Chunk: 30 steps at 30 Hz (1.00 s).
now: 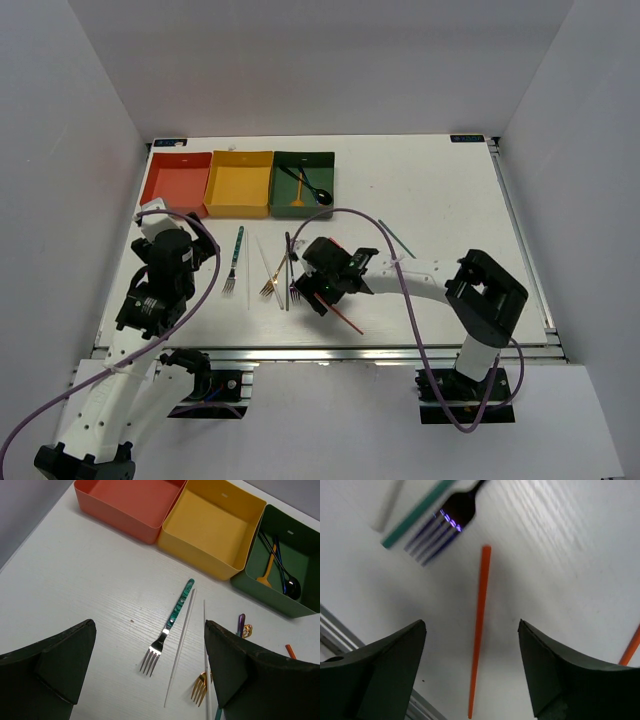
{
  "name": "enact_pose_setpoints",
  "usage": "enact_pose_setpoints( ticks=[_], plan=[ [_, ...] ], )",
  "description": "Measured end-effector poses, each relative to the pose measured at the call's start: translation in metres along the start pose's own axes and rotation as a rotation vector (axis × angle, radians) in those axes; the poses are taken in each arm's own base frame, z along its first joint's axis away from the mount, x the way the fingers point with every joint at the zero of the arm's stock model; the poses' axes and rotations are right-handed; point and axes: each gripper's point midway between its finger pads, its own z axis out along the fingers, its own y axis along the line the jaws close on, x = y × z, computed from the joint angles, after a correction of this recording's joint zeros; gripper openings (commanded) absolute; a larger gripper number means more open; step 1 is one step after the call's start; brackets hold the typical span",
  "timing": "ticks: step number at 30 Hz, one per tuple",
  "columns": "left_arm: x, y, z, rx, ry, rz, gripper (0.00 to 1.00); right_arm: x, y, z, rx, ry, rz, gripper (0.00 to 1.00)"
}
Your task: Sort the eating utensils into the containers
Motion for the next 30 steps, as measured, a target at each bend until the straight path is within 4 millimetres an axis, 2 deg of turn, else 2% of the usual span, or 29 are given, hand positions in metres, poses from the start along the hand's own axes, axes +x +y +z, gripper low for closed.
enact_pose_setpoints(
  ticks=[2,5,7,8,9,10,11,13,17,21,24,26,28,30],
  plan=[
    [0.0,0.0,0.0,0.0,0.0,0.0,0.98,0.022,-0.002,0.004,0.019,0.057,0.011,0.71],
    [0.0,0.0,0.0,0.0,0.001,0.0,0.98,0.035,-0.007,0.006,0.04,0.085,0.034,0.66],
    [0.001,0.0,0.001,-0.001,0.002,0.002,0.98,0.038,-0.007,0.009,0.046,0.093,0.037,0.55],
    [0.001,0.0,0.001,-0.001,0.003,0.002,0.98,0.038,-0.005,0.011,0.047,0.096,0.037,0.43],
    [0.001,0.0,0.001,-0.002,0.003,0.003,0.98,0.041,-0.005,0.014,0.049,0.105,0.035,0.37],
    [0.001,0.0,0.001,-0.002,0.004,0.003,0.98,0.04,-0.005,0.016,0.056,0.102,0.033,0.34],
    [0.001,0.0,0.001,-0.002,0.005,0.004,0.98,0.038,-0.004,0.017,0.057,0.097,0.035,0.27],
    [0.002,0.0,0.002,-0.003,0.007,0.005,0.98,0.036,-0.004,0.019,0.063,0.088,0.04,0.22],
    [0.002,0.0,0.002,-0.004,0.008,0.006,0.98,0.034,-0.003,0.021,0.062,0.073,0.061,0.0],
    [0.003,-0.005,0.0,0.029,0.017,0.014,0.98,0.032,-0.004,0.02,0.072,0.061,0.086,0.0],
    [0.006,-0.026,-0.006,0.153,0.044,0.001,0.98,0.035,-0.004,0.013,0.081,0.052,0.117,0.0],
    [0.006,-0.056,-0.016,0.313,0.076,-0.05,0.98,0.028,-0.003,0.0,0.075,0.011,0.152,0.0],
    [0.005,-0.092,-0.027,0.501,0.095,-0.132,0.98,0.006,0.003,-0.022,0.038,-0.095,0.201,0.0],
    [0.008,-0.121,-0.037,0.662,0.125,-0.226,0.98,-0.029,0.01,-0.047,-0.022,-0.241,0.253,0.0]
  ],
)
